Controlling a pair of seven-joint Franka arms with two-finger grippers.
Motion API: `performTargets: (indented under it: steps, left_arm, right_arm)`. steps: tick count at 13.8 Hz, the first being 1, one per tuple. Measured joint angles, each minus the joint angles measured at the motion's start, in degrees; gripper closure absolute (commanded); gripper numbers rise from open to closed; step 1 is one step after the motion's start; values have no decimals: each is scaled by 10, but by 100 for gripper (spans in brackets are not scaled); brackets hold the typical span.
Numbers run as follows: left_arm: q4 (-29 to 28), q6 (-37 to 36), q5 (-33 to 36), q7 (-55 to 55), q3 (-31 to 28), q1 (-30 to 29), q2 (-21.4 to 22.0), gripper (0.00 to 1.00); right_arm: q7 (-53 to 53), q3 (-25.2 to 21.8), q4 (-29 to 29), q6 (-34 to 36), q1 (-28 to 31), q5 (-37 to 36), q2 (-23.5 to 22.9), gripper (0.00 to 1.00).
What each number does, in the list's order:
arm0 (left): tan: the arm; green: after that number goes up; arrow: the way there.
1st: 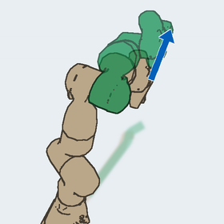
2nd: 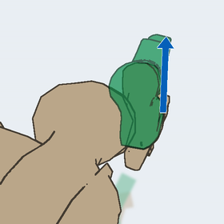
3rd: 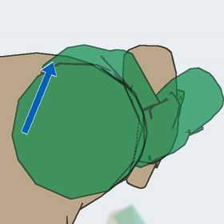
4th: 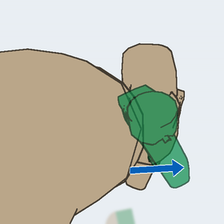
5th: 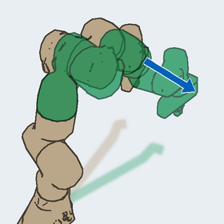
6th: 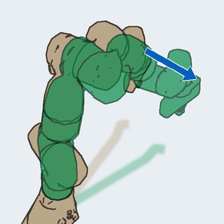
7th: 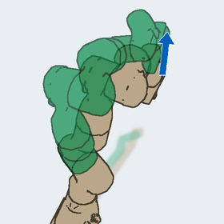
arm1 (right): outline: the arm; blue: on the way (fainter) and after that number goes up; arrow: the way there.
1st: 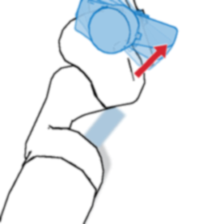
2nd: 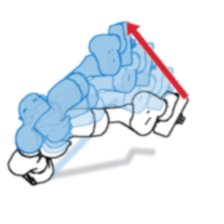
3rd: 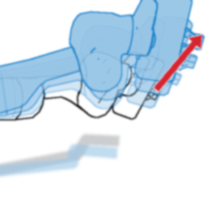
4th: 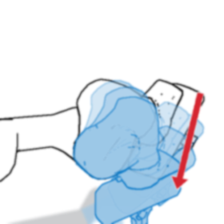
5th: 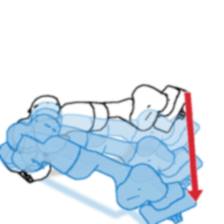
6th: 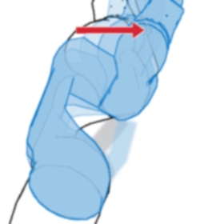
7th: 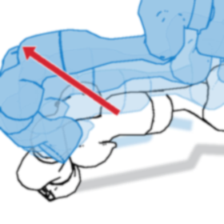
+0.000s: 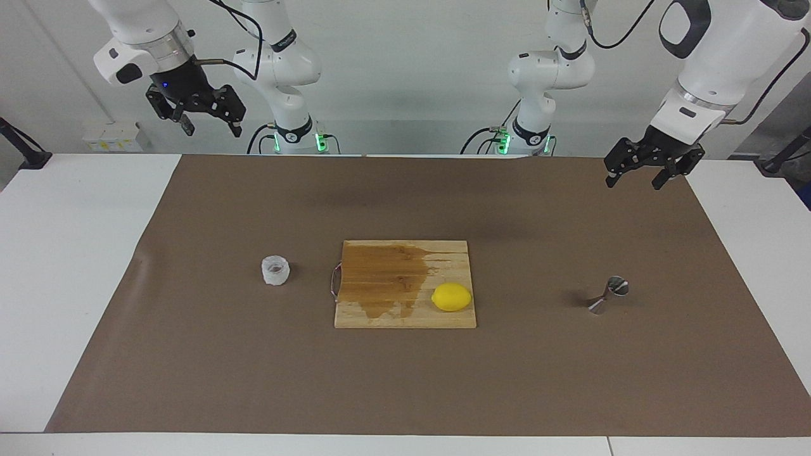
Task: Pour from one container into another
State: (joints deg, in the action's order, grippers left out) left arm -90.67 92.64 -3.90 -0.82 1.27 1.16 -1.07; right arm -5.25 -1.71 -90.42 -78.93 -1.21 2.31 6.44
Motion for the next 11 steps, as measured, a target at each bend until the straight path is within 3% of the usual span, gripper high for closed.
performTargets:
  steps: [3, 7, 11]
  left_arm:
    - [49, 3, -21, 20, -1, -27, -58, 0]
    - [149, 10, -25, 64, -5, -44, -168, 0]
    - [180, 24, -57, 127, -16, -65, -224, 0]
  right_arm:
    - [0, 0, 0, 0, 0, 0, 0, 0]
    - [0, 0, 0, 0, 0, 0, 0, 0]
    - [0, 0, 0, 0, 0, 0, 0, 0]
